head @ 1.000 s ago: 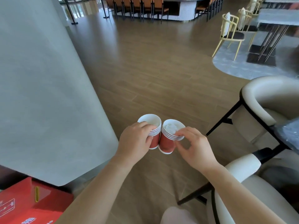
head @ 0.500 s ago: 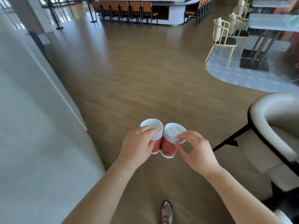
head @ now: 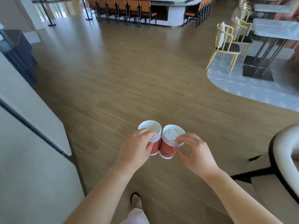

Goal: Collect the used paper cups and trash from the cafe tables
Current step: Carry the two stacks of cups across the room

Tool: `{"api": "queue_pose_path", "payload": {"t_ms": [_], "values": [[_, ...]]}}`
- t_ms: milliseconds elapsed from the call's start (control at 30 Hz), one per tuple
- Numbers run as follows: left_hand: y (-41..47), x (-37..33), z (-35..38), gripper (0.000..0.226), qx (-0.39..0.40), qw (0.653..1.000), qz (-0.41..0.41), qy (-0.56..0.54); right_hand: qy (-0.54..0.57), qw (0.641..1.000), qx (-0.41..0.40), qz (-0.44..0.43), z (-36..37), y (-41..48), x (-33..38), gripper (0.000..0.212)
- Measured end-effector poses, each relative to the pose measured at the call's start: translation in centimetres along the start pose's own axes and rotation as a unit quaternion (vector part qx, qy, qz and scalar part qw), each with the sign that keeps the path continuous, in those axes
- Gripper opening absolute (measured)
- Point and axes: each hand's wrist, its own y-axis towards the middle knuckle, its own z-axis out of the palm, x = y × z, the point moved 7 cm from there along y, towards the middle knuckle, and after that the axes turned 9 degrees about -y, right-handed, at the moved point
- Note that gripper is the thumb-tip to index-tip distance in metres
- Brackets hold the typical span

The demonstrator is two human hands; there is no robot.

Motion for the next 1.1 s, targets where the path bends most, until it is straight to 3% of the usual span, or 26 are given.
{"api": "queue_pose_path", "payload": {"t_ms": [1100], "values": [[52.2,43.7,-10.5,0.027,-0.051,0.996,-0.073,0.017,0.055,0.997,0.021,-0.058,34.4,63.0,-1.7,0.025]]}}
